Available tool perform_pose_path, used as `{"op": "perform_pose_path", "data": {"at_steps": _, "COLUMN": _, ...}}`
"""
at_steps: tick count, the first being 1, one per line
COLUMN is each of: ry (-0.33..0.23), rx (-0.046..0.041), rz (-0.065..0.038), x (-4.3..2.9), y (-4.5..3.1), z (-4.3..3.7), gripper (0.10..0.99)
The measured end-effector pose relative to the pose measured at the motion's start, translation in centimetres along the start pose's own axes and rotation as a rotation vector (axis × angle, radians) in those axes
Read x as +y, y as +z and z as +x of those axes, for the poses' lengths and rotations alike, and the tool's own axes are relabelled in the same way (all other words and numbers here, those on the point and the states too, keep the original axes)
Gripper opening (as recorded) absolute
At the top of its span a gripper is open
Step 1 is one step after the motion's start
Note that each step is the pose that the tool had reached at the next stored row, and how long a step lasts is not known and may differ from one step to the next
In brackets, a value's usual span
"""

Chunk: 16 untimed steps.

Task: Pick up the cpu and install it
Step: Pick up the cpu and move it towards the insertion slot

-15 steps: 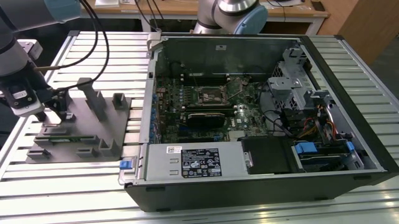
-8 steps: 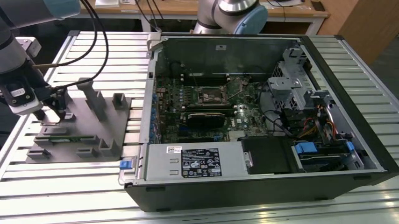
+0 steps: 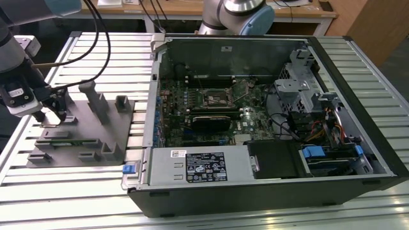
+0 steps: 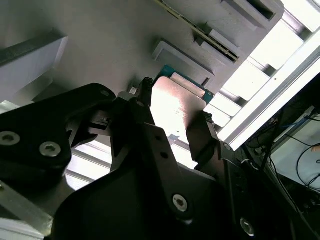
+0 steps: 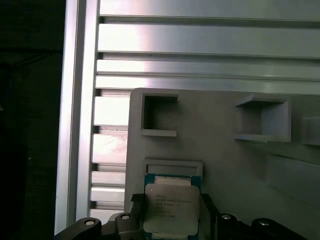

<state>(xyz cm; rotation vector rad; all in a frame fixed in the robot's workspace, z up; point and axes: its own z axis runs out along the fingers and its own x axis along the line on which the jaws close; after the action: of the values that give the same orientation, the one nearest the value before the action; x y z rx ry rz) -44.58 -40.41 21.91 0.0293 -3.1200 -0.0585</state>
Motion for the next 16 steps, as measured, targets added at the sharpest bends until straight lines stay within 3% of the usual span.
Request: {"op": "perform_pose_path", "data": {"at_steps": 16, "ry": 0.000, "rx": 0.0000, "rz": 0.000, "x": 0.04, "y": -0.93, "z": 0.02, "gripper": 0.529}}
